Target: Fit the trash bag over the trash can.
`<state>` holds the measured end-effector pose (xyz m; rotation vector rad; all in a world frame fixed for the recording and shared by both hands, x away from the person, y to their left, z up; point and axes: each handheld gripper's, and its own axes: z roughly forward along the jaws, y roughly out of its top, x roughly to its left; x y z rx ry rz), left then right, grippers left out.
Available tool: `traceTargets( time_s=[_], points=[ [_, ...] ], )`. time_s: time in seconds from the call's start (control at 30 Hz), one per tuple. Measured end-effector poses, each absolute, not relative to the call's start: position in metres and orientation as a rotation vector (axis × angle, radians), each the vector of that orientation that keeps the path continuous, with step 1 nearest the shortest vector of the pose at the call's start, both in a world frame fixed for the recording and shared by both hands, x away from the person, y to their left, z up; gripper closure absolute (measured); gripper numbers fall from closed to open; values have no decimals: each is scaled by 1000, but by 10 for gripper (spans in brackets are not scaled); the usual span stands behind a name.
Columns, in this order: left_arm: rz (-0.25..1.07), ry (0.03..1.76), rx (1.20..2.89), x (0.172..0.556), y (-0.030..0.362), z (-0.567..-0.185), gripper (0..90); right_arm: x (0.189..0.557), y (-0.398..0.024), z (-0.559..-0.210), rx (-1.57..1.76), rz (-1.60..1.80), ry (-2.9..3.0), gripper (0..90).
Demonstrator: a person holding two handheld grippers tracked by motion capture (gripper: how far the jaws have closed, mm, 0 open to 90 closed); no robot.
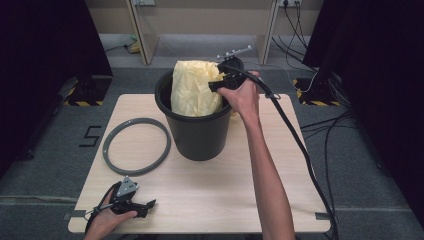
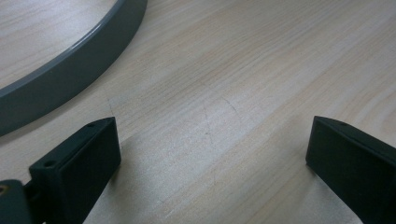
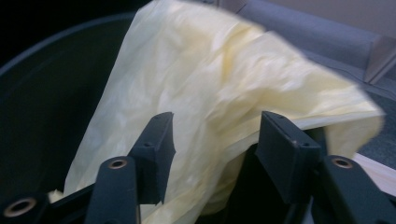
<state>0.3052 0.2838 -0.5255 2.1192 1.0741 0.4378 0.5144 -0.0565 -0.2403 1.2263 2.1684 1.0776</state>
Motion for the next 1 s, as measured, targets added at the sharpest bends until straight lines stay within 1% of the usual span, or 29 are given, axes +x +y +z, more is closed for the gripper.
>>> traceTargets(
  time_s=[0.07, 0.17, 0.43, 0.47, 0.53, 0.6, 0.63, 0.7, 0.77, 1.0],
  points=[
    [438, 1075, 2119, 305, 284, -526, 20, 518, -59, -235, 1266, 1079, 2127, 411],
    [438, 1075, 2119, 305, 284, -526, 20, 527, -57, -234, 1313, 1060, 2096, 386],
    [438, 1074, 2119, 305, 284, -526, 20, 547, -34, -241, 1354, 927, 2102, 361],
    [438, 1074, 2119, 305, 284, -526, 20, 550, -32, -243, 1358, 910, 2108, 382],
    [438, 1073, 2119, 305, 284, -526, 20, 554, -31, -246, 1341, 866, 2115, 553],
    [437, 1072, 2119, 305, 284, -526, 20, 555, -32, -248, 1310, 832, 2127, 692],
    [437, 1072, 2119, 305, 284, -526, 20, 555, -32, -248, 1296, 824, 2128, 742],
    [437, 1072, 2119, 305, 284, -526, 20, 554, -33, -247, 1272, 831, 2140, 809],
    [437, 1072, 2119, 305, 284, -526, 20, 549, -32, -246, 1232, 873, 2160, 862],
    [437, 1071, 2120, 305, 284, -526, 20, 520, -24, -247, 1051, 992, 2293, 879]
  ],
)
